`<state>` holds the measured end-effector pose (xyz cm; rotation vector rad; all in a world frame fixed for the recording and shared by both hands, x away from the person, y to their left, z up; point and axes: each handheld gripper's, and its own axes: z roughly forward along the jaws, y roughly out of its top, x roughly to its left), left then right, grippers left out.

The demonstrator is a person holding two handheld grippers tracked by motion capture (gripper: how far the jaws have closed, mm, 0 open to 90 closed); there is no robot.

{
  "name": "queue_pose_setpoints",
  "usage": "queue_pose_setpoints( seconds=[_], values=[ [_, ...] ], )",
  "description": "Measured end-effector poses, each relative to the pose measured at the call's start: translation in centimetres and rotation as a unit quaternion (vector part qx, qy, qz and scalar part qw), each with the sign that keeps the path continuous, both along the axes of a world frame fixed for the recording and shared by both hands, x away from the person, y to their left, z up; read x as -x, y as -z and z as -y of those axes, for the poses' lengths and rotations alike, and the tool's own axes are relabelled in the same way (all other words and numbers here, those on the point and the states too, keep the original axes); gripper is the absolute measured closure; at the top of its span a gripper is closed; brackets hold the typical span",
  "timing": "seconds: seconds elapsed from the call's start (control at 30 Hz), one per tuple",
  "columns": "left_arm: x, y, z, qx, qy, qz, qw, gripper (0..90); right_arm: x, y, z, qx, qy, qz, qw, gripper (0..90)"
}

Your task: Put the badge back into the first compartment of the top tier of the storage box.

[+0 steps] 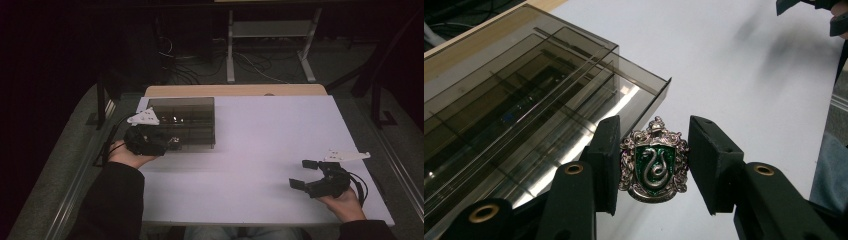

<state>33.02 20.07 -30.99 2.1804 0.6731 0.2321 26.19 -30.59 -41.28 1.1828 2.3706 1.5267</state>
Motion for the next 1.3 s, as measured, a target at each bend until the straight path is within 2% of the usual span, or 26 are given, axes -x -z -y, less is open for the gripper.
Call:
queue_pose_setpoints(
  seconds=[0.4,0.83,1.1,1.2,1.3],
  values=[
    [-0.6,-0.6,-1.7,0.007,-0.021,0.002,0.9998,57.1,-0.1,0.0,0.0,0.001,-0.001,0.002,1.0000,0.5],
    [-1.5,-0.9,-3.8,0.014,-0.055,0.003,0.9984,57.0,-0.1,0.0,0.3,-0.002,0.004,0.001,1.0000,0.5],
    [-2.2,-0.2,-5.1,0.021,-0.073,-0.002,0.9971,57.1,-0.1,0.0,0.3,-0.001,0.003,0.002,1.0000,0.5],
    [-2.5,0.2,-5.7,0.030,-0.086,-0.002,0.9958,57.1,-0.1,0.0,0.3,-0.002,0.005,0.001,1.0000,0.5],
    [-2.7,0.6,-6.2,0.029,-0.100,-0.004,0.9946,57.1,-0.1,0.0,0.4,-0.001,0.005,0.000,1.0000,0.5]
  ],
)
